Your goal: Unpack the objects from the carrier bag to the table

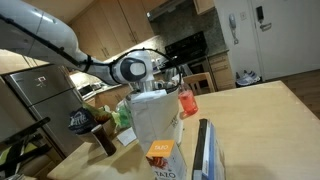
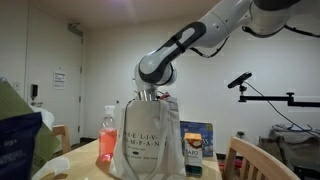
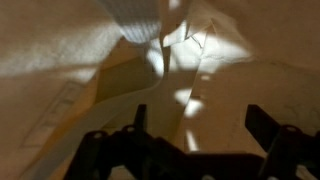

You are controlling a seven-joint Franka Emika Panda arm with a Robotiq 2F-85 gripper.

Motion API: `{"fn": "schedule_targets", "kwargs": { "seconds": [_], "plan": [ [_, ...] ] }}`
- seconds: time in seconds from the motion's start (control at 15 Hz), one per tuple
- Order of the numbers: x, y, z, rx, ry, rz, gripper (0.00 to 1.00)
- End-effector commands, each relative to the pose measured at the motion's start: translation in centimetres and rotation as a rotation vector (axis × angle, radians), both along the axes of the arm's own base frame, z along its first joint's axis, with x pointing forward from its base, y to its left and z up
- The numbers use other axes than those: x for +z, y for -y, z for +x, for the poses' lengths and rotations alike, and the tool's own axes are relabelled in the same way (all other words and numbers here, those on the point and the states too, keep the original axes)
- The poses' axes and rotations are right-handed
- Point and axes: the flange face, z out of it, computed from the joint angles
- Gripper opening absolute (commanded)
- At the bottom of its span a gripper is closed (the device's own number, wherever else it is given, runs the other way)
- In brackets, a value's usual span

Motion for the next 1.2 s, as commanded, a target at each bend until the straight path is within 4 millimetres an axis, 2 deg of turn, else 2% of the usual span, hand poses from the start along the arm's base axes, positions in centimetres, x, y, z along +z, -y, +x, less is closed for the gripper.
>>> {"fn": "schedule_targets", "kwargs": {
  "seconds": [0.0, 0.8, 1.13],
  "plan": [
    [1.8, -0.4, 0.8, 0.016, 0.012, -0.025, 1.00],
    [5.0, -0.8, 4.3, 0.088, 0.179, -0.073, 1.00],
    [5.3, -1.1, 5.3, 0.100, 0.256, -0.061, 1.00]
  ]
}}
